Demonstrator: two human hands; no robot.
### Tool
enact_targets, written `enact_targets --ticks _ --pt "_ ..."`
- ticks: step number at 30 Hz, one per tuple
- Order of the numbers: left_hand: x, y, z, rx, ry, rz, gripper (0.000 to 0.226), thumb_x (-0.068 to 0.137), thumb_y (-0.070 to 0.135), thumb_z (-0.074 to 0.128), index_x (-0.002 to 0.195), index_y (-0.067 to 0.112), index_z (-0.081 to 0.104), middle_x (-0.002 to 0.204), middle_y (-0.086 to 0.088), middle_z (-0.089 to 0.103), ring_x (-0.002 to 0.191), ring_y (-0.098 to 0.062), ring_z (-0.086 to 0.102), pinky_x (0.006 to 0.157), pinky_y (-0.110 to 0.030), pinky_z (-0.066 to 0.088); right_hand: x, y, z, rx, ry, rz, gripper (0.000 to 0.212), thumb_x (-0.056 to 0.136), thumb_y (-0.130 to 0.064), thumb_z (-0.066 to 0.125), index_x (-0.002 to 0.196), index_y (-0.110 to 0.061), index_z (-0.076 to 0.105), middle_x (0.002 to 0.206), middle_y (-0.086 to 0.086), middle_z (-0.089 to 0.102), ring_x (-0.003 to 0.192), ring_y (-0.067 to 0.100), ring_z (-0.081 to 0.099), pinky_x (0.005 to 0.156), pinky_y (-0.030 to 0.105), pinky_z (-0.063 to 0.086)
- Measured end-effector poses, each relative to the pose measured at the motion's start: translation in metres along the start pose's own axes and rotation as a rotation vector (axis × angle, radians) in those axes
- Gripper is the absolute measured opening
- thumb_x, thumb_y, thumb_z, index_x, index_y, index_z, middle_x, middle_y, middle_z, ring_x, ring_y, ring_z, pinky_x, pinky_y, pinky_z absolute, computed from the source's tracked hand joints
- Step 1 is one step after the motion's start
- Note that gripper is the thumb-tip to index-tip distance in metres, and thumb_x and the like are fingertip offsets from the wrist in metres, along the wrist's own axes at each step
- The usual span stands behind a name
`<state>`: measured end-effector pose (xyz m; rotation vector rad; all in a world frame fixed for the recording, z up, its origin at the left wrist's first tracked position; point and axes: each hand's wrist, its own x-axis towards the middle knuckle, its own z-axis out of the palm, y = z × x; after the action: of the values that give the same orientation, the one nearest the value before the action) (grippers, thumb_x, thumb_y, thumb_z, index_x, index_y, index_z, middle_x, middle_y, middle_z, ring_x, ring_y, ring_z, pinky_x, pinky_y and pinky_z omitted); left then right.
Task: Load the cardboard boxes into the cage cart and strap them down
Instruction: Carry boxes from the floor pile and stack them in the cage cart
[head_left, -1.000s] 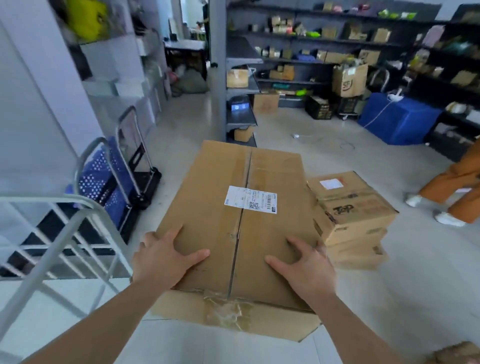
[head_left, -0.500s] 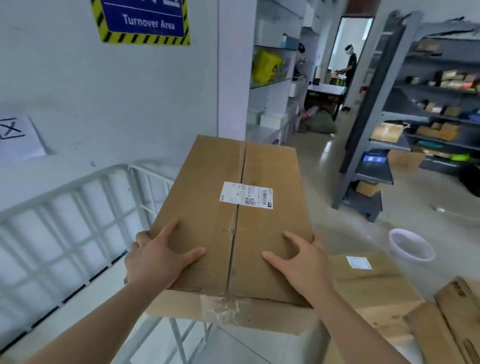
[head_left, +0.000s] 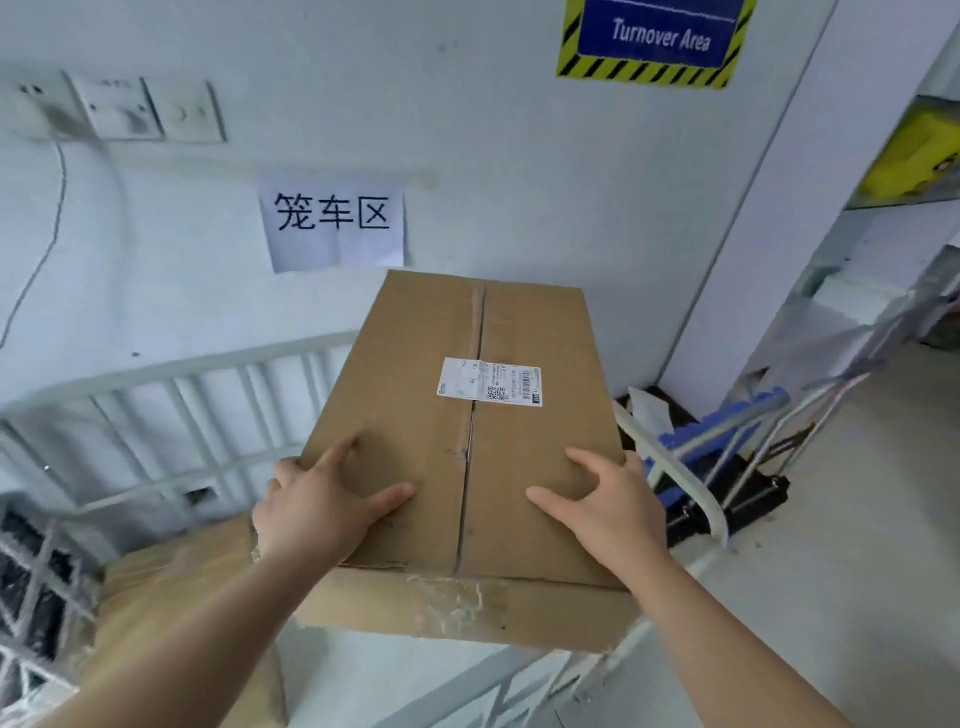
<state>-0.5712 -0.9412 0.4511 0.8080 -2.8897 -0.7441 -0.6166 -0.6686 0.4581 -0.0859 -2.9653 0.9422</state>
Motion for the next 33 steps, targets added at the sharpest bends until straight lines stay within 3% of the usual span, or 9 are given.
enact_targets --ticks 15,29,31,33 --pt "0.036 -0.056 0.07 0.025 -0.001 -0.584 0.099 0.05 0.093 0.048 0.138 0.052 0.03 0.126 -0.011 0.044 0.12 -0.03 0.046 0.098 -0.041 0.04 0.14 -0.026 0.132 -0.118 -0.481 -0.29 0.077 0.057 -0.072 0.068 0.126 -0.043 0.052 0.125 -0.004 0.04 0.11 0.016 0.055 0.09 0.032 0.047" --pt "0.11 -0.136 0.155 0.039 -0.152 -0.706 0.098 0.054 0.09 0.051 0.141 0.05 0.027 0.129 -0.011 0.042 0.124 -0.03 0.041 0.1 -0.04 0.039 0.182 -0.011 0.281 -0.208 -0.632 -0.222 0.077 0.055 -0.074 0.066 0.125 -0.044 0.052 0.12 -0.006 0.04 0.105 0.015 0.057 0.091 0.035 0.049" --pt "0.151 -0.176 0.204 0.033 -0.197 -0.734 0.097 0.055 0.089 0.052 0.141 0.05 0.028 0.131 -0.012 0.041 0.126 -0.031 0.039 0.1 -0.04 0.038 0.198 0.005 0.353 -0.22 -0.663 -0.146 0.076 0.056 -0.074 0.067 0.125 -0.045 0.052 0.121 -0.006 0.039 0.105 0.015 0.057 0.09 0.035 0.049" --pt "0.154 -0.177 0.207 0.043 -0.213 -0.736 0.097 0.055 0.09 0.051 0.141 0.05 0.027 0.132 -0.012 0.041 0.126 -0.03 0.04 0.1 -0.04 0.039 0.2 0.004 0.354 -0.226 -0.679 -0.163 0.075 0.058 -0.072 0.067 0.125 -0.044 0.052 0.124 -0.005 0.039 0.105 0.016 0.057 0.089 0.035 0.048"
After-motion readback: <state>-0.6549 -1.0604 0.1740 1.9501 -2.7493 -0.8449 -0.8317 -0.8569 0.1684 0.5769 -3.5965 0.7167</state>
